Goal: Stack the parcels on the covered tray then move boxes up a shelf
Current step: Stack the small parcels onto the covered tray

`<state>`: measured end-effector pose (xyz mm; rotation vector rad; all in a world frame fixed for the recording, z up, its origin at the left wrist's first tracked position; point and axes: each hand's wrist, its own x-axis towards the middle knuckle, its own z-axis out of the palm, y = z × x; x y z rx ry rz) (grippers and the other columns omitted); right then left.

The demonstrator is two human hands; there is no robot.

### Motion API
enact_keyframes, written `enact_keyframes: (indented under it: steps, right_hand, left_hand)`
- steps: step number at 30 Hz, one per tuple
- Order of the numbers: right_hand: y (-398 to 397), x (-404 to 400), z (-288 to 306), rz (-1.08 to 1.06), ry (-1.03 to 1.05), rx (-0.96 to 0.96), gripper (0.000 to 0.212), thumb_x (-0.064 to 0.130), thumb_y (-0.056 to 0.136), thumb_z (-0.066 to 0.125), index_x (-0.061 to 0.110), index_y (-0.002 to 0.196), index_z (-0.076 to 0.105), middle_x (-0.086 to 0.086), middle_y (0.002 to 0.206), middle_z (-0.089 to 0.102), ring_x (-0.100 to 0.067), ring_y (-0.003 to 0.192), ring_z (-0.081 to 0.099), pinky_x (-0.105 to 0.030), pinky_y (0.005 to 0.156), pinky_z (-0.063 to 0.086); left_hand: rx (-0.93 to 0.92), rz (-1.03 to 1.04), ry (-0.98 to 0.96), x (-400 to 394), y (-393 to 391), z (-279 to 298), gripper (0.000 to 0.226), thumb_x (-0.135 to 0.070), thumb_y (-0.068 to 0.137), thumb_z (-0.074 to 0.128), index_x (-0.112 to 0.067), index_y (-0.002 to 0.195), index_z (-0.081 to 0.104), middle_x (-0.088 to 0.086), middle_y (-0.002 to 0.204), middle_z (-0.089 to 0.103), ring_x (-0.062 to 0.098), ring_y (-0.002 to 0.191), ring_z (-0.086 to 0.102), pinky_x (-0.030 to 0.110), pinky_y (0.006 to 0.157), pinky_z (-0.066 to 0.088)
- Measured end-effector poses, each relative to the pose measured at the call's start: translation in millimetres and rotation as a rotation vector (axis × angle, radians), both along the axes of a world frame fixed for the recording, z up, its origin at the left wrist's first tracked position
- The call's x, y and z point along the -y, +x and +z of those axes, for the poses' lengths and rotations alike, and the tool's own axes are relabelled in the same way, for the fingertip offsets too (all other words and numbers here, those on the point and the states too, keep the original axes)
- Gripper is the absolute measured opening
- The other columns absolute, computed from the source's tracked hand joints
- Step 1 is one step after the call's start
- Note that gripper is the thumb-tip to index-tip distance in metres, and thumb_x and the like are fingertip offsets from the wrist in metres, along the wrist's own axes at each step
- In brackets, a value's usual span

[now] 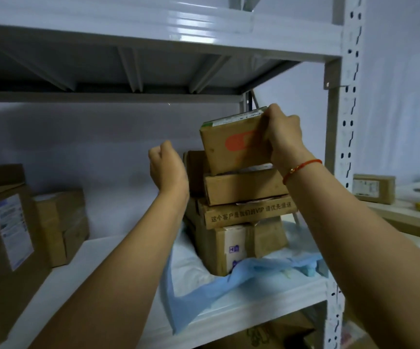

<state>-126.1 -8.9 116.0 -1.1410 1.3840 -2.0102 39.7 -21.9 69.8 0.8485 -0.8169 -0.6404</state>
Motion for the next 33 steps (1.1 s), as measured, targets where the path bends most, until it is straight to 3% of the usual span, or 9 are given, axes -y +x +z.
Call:
enact_keyframes:
  steps: [4, 10, 14, 20, 24, 29, 33]
  right_hand:
    - [-4.6, 9.0, 0.0, -0.023, 0.005, -0.066, 0.06, 0.049, 0.09, 0.044, 0.013, 0.138, 0.034, -0.012, 0.127, 0.051, -0.029, 0.107, 0.053, -0.039, 0.082, 0.046]
    - [-8.6, 6.0, -5.5, -0.091, 0.017, -0.191, 0.076, 0.065, 0.09, 0.039, 0.01, 0.142, 0.03, -0.014, 0.138, 0.046, -0.034, 0.12, 0.048, -0.042, 0.093, 0.042]
    - [-6.4, 1.0, -14.3, -0.159, 0.032, -0.301, 0.083, 0.076, 0.085, 0.031, 0.011, 0.136, 0.038, -0.015, 0.136, 0.048, -0.035, 0.119, 0.049, -0.048, 0.097, 0.043]
    - [-2.6, 0.4, -21.3, -0.241, 0.014, -0.436, 0.07, 0.07, 0.09, 0.028, 0.014, 0.13, 0.042, -0.013, 0.13, 0.049, -0.034, 0.118, 0.047, -0.049, 0.095, 0.044]
    - [-4.1, 3.3, -25.5, -0.256, 0.004, -0.467, 0.056, 0.06, 0.095, 0.03, 0.014, 0.124, 0.045, -0.011, 0.124, 0.053, -0.033, 0.114, 0.049, -0.049, 0.093, 0.045]
    - [-10.3, 10.6, -38.5, -0.234, 0.013, -0.488, 0.05, 0.052, 0.095, 0.033, 0.014, 0.126, 0.044, -0.01, 0.124, 0.054, -0.032, 0.112, 0.051, -0.051, 0.094, 0.047]
    - [-12.3, 13.9, -48.7, -0.229, -0.034, -0.491, 0.048, 0.051, 0.094, 0.035, 0.015, 0.123, 0.046, -0.009, 0.12, 0.056, -0.031, 0.109, 0.053, -0.051, 0.093, 0.047]
  left_hand:
    - [0.028, -0.046, -0.01, 4.7, -13.5, 3.6, 0.025, -0.025, 0.096, 0.041, -0.024, 0.071, 0.04, -0.006, 0.073, 0.042, 0.008, 0.063, 0.038, 0.023, 0.056, 0.029]
    - [0.069, -0.055, -0.039, 8.5, -22.8, 3.2, 0.024, -0.026, 0.097, 0.041, -0.025, 0.074, 0.045, -0.009, 0.075, 0.046, 0.002, 0.065, 0.042, 0.018, 0.058, 0.032]
    - [0.109, -0.047, -0.048, 8.8, -24.4, 1.5, 0.023, -0.025, 0.096, 0.043, -0.02, 0.074, 0.05, -0.009, 0.072, 0.048, 0.003, 0.063, 0.042, 0.021, 0.058, 0.032]
    - [0.185, -0.062, -0.098, 8.3, -26.5, -0.2, 0.026, -0.029, 0.093, 0.049, -0.019, 0.07, 0.052, -0.004, 0.07, 0.052, 0.011, 0.068, 0.048, 0.029, 0.063, 0.038]
    - [0.257, -0.03, -0.133, 8.7, -26.7, -1.5, 0.031, -0.031, 0.094, 0.052, -0.023, 0.064, 0.048, -0.009, 0.062, 0.047, 0.008, 0.06, 0.044, 0.023, 0.056, 0.035]
    - [0.328, -0.011, -0.125, 12.3, -27.9, -6.3, 0.015, -0.03, 0.092, 0.057, -0.017, 0.088, 0.063, -0.011, 0.076, 0.059, 0.004, 0.07, 0.054, 0.021, 0.063, 0.043]
    - [0.352, -0.026, -0.113, 15.6, -27.7, -10.5, 0.014, -0.023, 0.091, 0.058, -0.018, 0.102, 0.065, -0.005, 0.094, 0.066, 0.012, 0.089, 0.063, 0.027, 0.075, 0.052]
